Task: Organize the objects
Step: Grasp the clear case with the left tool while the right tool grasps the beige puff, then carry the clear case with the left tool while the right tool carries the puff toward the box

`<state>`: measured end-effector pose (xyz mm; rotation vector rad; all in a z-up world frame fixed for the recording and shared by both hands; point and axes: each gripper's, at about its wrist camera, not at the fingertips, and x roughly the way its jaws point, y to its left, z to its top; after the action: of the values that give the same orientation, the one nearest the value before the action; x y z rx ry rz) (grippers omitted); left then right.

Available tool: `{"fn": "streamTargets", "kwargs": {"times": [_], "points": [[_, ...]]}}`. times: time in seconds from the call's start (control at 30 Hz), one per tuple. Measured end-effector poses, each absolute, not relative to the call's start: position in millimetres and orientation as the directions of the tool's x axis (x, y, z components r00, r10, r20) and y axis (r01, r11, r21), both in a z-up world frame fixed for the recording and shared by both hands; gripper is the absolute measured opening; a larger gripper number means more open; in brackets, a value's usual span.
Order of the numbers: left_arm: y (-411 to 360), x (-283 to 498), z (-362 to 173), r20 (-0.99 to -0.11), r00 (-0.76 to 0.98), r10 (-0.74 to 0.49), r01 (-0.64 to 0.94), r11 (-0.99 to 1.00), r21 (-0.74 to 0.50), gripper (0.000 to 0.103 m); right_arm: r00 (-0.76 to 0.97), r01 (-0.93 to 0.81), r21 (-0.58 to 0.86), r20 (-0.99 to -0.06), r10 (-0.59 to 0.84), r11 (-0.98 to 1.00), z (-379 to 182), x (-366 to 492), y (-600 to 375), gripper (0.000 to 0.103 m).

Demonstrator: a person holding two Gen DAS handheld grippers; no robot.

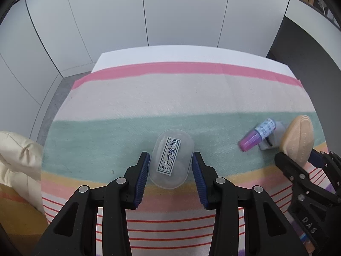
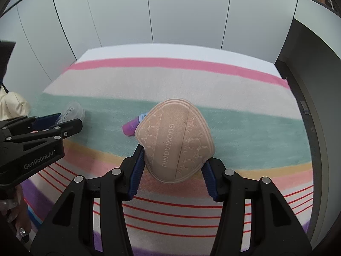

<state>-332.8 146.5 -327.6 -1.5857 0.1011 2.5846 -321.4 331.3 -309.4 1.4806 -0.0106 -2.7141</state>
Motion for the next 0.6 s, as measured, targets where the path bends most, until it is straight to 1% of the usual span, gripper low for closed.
{"fn": "streamTargets", "kwargs": {"times": [0.17,0.6], "points": [[142,-333,-304,-0.884,-0.465,0.054,-0.116,-0.993,0.0,0.042,-0.561,0.023,0.026,-0.827,-0.034,-0.999,-284,-319,336,0.052],[128,-307,-205,-0.821,-0.566,0.077,-0.112,-0.994,-0.016,0.042,-0.634,0.016,0.01,-0.773,-0.018,-1.0,-188,-296,333,0.052]]}}
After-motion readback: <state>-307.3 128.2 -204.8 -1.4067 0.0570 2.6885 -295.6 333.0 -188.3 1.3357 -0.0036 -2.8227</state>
